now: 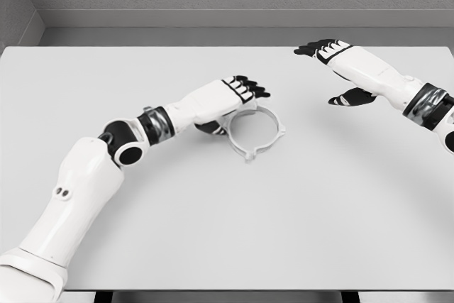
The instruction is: Assemble PVC drainage pipe clamps
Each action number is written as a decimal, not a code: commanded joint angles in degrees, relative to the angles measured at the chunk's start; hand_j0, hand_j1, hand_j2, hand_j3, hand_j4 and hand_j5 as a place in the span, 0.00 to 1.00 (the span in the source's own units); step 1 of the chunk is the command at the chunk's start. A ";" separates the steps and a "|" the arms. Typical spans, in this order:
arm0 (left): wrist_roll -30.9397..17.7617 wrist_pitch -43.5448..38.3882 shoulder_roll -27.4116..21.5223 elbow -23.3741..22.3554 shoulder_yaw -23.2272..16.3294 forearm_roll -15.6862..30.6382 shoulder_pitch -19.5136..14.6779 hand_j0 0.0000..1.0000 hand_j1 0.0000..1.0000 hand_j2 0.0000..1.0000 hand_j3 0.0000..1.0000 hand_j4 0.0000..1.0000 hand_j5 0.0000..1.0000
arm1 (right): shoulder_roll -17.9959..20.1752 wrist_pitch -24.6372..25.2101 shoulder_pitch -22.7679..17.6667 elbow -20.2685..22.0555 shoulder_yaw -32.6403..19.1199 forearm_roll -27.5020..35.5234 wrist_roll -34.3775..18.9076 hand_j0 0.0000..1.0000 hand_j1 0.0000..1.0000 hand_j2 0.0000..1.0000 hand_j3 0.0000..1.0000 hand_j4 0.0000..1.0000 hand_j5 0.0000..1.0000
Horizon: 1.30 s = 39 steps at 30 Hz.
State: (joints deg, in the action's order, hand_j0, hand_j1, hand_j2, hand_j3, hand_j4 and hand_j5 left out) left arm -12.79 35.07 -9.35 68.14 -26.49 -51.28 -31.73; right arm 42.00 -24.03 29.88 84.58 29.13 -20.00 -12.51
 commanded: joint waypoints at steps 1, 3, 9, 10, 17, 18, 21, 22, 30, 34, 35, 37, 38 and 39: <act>0.04 -0.07 -0.14 0.06 0.92 0.56 0.00 1.00 1.00 1.00 1.00 1.00 1.00 | 0.19 0.04 0.00 0.06 -0.04 0.32 0.03 1.00 1.00 1.00 1.00 1.00 1.00; 0.04 -0.07 0.13 -0.02 1.62 0.56 0.09 1.00 1.00 1.00 1.00 1.00 1.00 | 0.28 0.04 0.00 0.06 -0.04 0.32 0.03 1.00 1.00 1.00 1.00 1.00 1.00; 0.04 -0.07 1.18 -0.38 1.53 0.56 0.09 1.00 1.00 1.00 1.00 1.00 1.00 | 0.28 0.04 0.00 -0.03 -0.04 0.31 0.03 1.00 1.00 1.00 1.00 1.00 1.00; 0.04 -0.07 1.18 -0.38 1.53 0.56 0.09 1.00 1.00 1.00 1.00 1.00 1.00 | 0.36 -0.05 0.00 -0.03 -0.12 0.23 0.03 1.00 1.00 1.00 1.00 1.00 1.00; 0.04 -0.07 0.48 0.33 4.52 1.53 0.00 1.00 1.00 1.00 1.00 1.00 1.00 | 1.24 0.12 -0.26 1.29 -0.04 0.32 0.03 1.00 1.00 1.00 1.00 1.00 1.00; 0.04 -0.07 0.13 0.68 4.61 1.62 0.00 1.00 1.00 1.00 1.00 1.00 1.00 | 1.24 0.12 -0.35 1.29 -0.04 0.23 0.03 1.00 1.00 1.00 1.00 1.00 1.00; 0.04 -0.07 -1.98 2.79 4.52 2.67 0.88 1.00 1.00 1.00 1.00 1.00 1.00 | 1.24 0.12 -0.35 1.29 -0.04 0.32 0.03 1.00 1.00 1.00 1.00 1.00 1.00; 0.04 -0.07 -2.69 3.32 4.43 2.67 1.40 1.00 1.00 1.00 1.00 1.00 1.00 | 1.24 0.12 -0.35 1.29 -0.04 0.32 0.03 1.00 1.00 1.00 1.00 1.00 1.00; 0.04 -0.07 -3.04 3.40 0.13 1.88 2.20 1.00 1.00 1.00 1.00 1.00 1.00 | 1.24 0.12 -0.70 2.52 0.05 0.32 0.03 1.00 1.00 1.00 1.00 1.00 1.00; 0.04 -0.07 -2.69 3.32 -1.37 1.79 2.20 1.00 1.00 1.00 1.00 1.00 1.00 | 1.33 0.04 -0.79 2.43 0.05 0.32 0.12 1.00 1.00 1.00 1.00 1.00 1.00; 0.04 -0.07 -2.69 3.32 -1.55 1.79 2.20 1.00 1.00 1.00 1.00 1.00 1.00 | 1.33 0.04 -0.79 2.43 0.05 0.32 0.12 1.00 1.00 1.00 1.00 1.00 1.00; 0.04 -0.07 -2.60 3.32 -1.90 1.79 2.20 1.00 1.00 1.00 1.00 1.00 1.00 | 1.51 0.04 -0.88 2.52 0.05 0.32 0.03 1.00 1.00 1.00 1.00 1.00 1.00; 0.04 -0.07 -2.60 3.32 -2.34 1.79 2.11 1.00 1.00 1.00 1.00 1.00 1.00 | 1.51 0.04 -0.88 2.70 0.05 0.32 0.12 1.00 1.00 1.00 1.00 1.00 1.00; 0.04 -0.07 -2.16 3.32 -2.42 1.79 2.11 1.00 1.00 1.00 1.00 1.00 1.00 | 1.51 0.04 -0.88 2.78 0.05 0.32 0.12 1.00 1.00 1.00 1.00 1.00 1.00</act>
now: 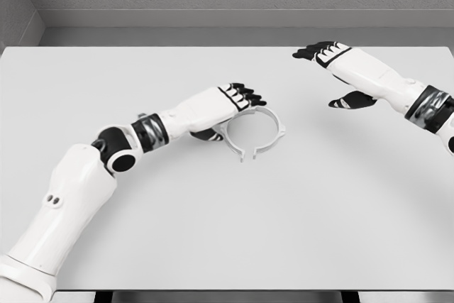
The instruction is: Assemble PVC drainage pipe clamps
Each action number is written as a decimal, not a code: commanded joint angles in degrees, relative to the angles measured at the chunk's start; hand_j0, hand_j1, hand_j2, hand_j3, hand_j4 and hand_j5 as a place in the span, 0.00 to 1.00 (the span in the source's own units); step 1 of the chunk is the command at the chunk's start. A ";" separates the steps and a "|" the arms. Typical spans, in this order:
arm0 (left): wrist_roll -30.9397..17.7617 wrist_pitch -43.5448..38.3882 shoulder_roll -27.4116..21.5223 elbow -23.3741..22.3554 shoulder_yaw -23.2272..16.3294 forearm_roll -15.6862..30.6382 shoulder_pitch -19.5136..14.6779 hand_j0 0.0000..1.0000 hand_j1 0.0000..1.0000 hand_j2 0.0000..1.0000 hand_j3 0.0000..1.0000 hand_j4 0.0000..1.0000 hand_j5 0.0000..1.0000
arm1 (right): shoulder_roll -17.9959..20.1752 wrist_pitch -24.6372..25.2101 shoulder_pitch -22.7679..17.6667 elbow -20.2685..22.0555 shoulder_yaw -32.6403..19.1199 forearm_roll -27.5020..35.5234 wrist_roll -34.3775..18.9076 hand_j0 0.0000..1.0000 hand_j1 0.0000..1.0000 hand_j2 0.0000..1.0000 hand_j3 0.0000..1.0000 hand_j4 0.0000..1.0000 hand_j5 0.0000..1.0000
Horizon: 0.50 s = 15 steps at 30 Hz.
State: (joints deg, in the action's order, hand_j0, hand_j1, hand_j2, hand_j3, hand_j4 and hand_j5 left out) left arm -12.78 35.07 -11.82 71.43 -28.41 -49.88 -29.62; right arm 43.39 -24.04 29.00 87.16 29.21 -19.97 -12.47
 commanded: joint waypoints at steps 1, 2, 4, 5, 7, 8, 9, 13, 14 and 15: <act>0.04 -0.07 0.40 0.02 -0.59 0.40 0.00 1.00 1.00 1.00 1.00 1.00 1.00 | 0.12 0.04 0.00 0.20 -0.03 0.28 0.08 1.00 1.00 1.00 1.00 1.00 1.00; 0.04 -0.07 0.57 0.02 -0.77 0.40 0.00 1.00 1.00 1.00 1.00 1.00 1.00 | 0.12 0.04 0.00 0.29 -0.03 0.28 -0.01 1.00 1.00 1.00 1.00 1.00 1.00; 0.04 -0.07 1.27 0.02 -0.77 0.40 0.00 1.00 1.00 1.00 1.00 1.00 1.00 | 0.12 0.04 0.00 0.29 -0.03 0.28 -0.01 1.00 1.00 1.00 1.00 1.00 1.00; 0.04 -0.07 1.27 0.02 -0.77 0.40 0.00 1.00 1.00 1.00 1.00 1.00 1.00 | 0.12 0.04 0.00 0.29 -0.03 0.28 -0.01 1.00 1.00 1.00 1.00 1.00 1.00; 0.04 -0.07 1.63 0.02 -0.77 0.31 0.00 1.00 1.00 1.00 1.00 1.00 1.00 | 0.12 0.04 0.00 0.29 -0.03 0.28 -0.01 1.00 1.00 1.00 1.00 1.00 1.00; 0.04 -0.07 1.71 0.02 -0.77 0.31 0.00 1.00 1.00 1.00 1.00 1.00 1.00 | 0.12 0.13 0.00 0.29 -0.03 0.28 -0.01 1.00 1.00 1.00 1.00 1.00 1.00; 0.04 -0.07 1.98 0.02 -0.77 0.31 0.00 1.00 1.00 1.00 1.00 1.00 1.00 | 0.12 0.04 0.00 0.29 -0.03 0.28 -0.01 1.00 1.00 1.00 1.00 1.00 1.00; 0.04 -0.07 2.59 -0.06 -0.77 -0.13 0.00 1.00 1.00 1.00 1.00 1.00 1.00 | 0.21 0.04 -0.26 0.29 -0.03 0.28 -0.01 1.00 1.00 1.00 1.00 1.00 1.00; 0.04 -0.07 2.68 -0.06 -0.77 -0.13 0.00 1.00 1.00 1.00 1.00 1.00 1.00 | 0.21 -0.04 -0.26 0.29 -0.03 0.28 -0.01 1.00 1.00 1.00 1.00 1.00 1.00; 0.04 -0.07 2.77 -0.06 -0.77 -0.13 0.00 1.00 1.00 1.00 1.00 1.00 1.00 | 0.21 0.04 -0.26 0.29 -0.03 0.28 -0.01 1.00 1.00 1.00 1.00 1.00 1.00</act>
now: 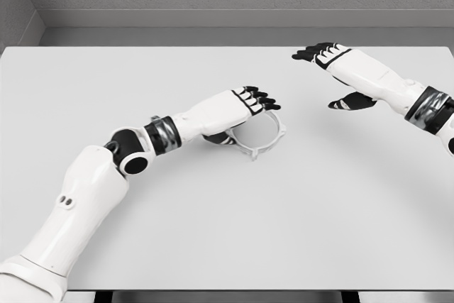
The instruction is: Assemble PVC drainage pipe clamps
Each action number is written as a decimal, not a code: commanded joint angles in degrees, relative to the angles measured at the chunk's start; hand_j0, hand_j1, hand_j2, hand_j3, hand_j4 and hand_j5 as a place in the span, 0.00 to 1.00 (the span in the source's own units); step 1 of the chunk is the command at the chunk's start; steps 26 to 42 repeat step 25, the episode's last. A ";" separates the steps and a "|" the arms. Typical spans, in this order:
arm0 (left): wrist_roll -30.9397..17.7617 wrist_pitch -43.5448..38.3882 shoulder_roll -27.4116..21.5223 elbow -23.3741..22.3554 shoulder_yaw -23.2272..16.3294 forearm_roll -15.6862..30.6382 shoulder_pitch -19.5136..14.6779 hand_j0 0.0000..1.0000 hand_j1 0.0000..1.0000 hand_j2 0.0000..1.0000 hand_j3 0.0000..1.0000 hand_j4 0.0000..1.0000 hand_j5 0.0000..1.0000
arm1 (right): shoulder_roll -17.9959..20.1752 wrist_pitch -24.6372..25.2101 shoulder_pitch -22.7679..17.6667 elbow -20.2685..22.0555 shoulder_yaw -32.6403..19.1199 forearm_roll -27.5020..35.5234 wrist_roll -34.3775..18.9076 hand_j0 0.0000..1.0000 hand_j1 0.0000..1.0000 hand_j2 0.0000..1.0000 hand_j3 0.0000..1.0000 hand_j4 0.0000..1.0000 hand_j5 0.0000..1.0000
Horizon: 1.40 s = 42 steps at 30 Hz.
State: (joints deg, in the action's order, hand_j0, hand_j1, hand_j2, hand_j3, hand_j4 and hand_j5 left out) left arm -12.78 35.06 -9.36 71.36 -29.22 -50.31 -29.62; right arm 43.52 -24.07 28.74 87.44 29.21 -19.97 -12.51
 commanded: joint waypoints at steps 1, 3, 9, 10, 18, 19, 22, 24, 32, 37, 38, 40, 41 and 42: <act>0.04 -0.06 0.30 0.00 0.04 0.30 0.00 1.00 1.00 1.00 1.00 1.00 1.00 | 0.07 -0.01 0.00 0.02 -0.12 0.28 0.03 1.00 1.00 1.00 1.00 1.00 1.00; 0.04 -0.06 0.22 -0.08 0.13 0.30 0.00 1.00 1.00 1.00 1.00 1.00 1.00 | 0.95 -0.01 -0.09 0.10 -0.03 1.33 0.03 1.00 1.00 1.00 1.00 1.00 1.00; 0.04 -0.06 -0.92 0.35 0.92 1.00 -0.09 1.00 1.00 1.00 1.00 1.00 1.00 | 0.95 0.08 -0.09 0.72 -0.12 1.33 0.03 1.00 1.00 1.00 1.00 1.00 1.00; 0.04 -0.06 -3.03 1.15 1.27 1.35 0.00 1.00 1.00 1.00 1.00 1.00 1.00 | 0.95 0.08 -0.09 0.72 -0.21 1.33 0.03 1.00 1.00 1.00 1.00 1.00 1.00; 0.12 -0.06 -18.42 6.42 28.42 15.24 6.15 1.00 1.00 1.00 1.00 1.00 1.00 | 2.36 -0.01 -0.09 2.47 -0.12 3.35 0.03 1.00 1.00 1.00 1.00 1.00 1.00; 0.12 -0.06 -19.12 6.60 29.92 14.89 7.38 1.00 1.00 1.00 1.00 1.00 1.00 | 3.06 0.08 -0.18 3.18 -0.12 3.44 0.03 1.00 1.00 1.00 1.00 1.00 1.00; 0.04 -0.06 -25.18 6.42 29.57 13.66 12.21 1.00 1.00 1.00 1.00 1.00 1.00 | 3.24 0.08 -0.44 3.36 -0.12 3.44 0.03 1.00 1.00 1.00 1.00 1.00 1.00; 0.04 -0.06 -26.41 6.16 29.57 12.78 13.27 1.00 1.00 1.00 1.00 1.00 1.00 | 3.24 0.08 -0.44 3.36 -0.12 3.44 0.03 1.00 1.00 1.00 1.00 1.00 1.00; 0.04 -0.06 -26.94 6.24 29.57 11.90 13.62 1.00 1.00 1.00 1.00 1.00 1.00 | 3.15 0.08 -0.44 3.36 -0.12 3.44 0.03 1.00 1.00 1.00 1.00 1.00 1.00; 0.04 -0.06 -26.94 6.24 29.57 11.90 13.62 1.00 1.00 1.00 1.00 1.00 1.00 | 3.15 0.08 -0.44 3.36 -0.12 3.44 0.03 1.00 1.00 1.00 1.00 1.00 1.00; 0.04 -0.06 -26.94 6.24 29.57 11.90 13.62 1.00 1.00 1.00 1.00 1.00 1.00 | 3.15 0.08 -0.44 3.36 -0.12 3.44 0.03 1.00 1.00 1.00 1.00 1.00 1.00; 0.04 -0.06 -26.94 6.24 29.57 11.90 13.62 1.00 1.00 1.00 1.00 1.00 1.00 | 3.15 0.08 -0.44 3.36 -0.12 3.44 0.03 1.00 1.00 1.00 1.00 1.00 1.00; 0.04 -0.06 -26.94 6.24 29.57 11.90 13.62 1.00 1.00 1.00 1.00 1.00 1.00 | 3.15 0.08 -0.44 3.36 -0.12 3.44 0.03 1.00 1.00 1.00 1.00 1.00 1.00; 0.04 -0.06 -26.94 6.24 29.57 11.90 13.62 1.00 1.00 1.00 1.00 1.00 1.00 | 3.15 0.08 -0.44 3.36 -0.12 3.44 0.03 1.00 1.00 1.00 1.00 1.00 1.00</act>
